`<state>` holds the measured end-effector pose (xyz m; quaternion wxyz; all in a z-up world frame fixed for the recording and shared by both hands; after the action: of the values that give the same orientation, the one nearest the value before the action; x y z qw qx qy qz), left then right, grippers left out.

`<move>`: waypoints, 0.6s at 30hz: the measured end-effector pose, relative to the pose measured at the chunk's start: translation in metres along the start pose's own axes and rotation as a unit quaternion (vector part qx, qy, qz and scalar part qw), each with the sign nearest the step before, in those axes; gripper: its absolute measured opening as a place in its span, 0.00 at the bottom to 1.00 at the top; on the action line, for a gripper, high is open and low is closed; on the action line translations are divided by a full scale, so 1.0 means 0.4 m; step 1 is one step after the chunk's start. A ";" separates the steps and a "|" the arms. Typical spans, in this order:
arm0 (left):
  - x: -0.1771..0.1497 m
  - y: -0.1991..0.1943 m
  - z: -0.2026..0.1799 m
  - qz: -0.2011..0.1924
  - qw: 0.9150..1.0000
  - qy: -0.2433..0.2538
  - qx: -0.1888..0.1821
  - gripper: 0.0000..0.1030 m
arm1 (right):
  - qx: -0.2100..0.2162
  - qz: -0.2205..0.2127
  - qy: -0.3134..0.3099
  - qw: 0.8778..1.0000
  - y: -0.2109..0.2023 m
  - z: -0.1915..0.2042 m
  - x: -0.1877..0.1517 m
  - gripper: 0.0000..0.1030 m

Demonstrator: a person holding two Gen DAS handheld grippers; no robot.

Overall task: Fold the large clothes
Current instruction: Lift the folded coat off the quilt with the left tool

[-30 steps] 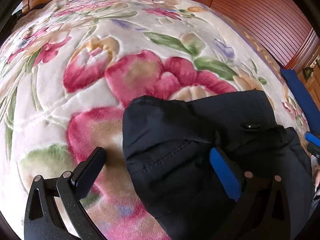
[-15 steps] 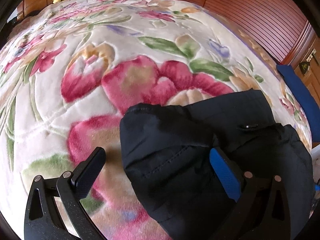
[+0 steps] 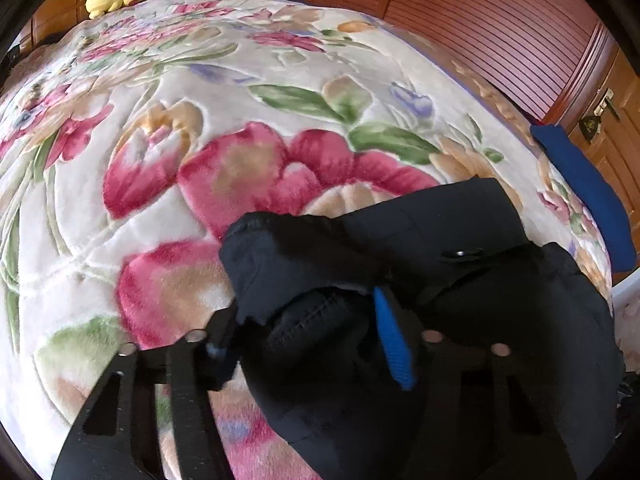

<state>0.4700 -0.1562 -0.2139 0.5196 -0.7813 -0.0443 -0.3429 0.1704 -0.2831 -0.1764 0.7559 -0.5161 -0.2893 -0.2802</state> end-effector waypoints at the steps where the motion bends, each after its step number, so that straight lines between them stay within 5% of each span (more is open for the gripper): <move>1: 0.000 -0.006 0.000 -0.001 1.000 0.002 0.000 0.47 | 0.007 -0.006 0.019 1.000 0.008 -0.003 0.002 0.37; 5: 0.003 -0.040 -0.005 -0.011 1.000 0.006 0.001 0.30 | 0.005 -0.013 0.015 1.000 0.040 0.007 0.004 0.36; 6: 0.004 -0.050 -0.007 -0.014 1.000 0.007 0.004 0.27 | 0.014 -0.011 0.017 1.000 0.041 0.013 0.007 0.20; 9: 0.016 -0.095 -0.025 -0.033 0.999 0.015 0.014 0.20 | 0.017 -0.035 0.010 0.999 0.014 0.010 0.028 0.13; 18: 0.102 -0.253 -0.170 -0.080 0.995 0.057 0.022 0.15 | -0.006 -0.111 -0.013 0.994 -0.133 -0.062 0.132 0.10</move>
<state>0.4248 -0.1790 -0.0956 0.5090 -0.7431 -0.0846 -0.4261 0.1715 -0.3295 -0.1126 0.7132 -0.4887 -0.3531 -0.3575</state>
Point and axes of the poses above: each gripper's, at about its wrist camera, not at the fingertips, and y roughly the way its jaws point, z to its left, x to its top, the point moved 9 cm from there along y, roughly the way its jaws point, and after that the axes turned 4 degrees about -z, right-handed, at the moved point
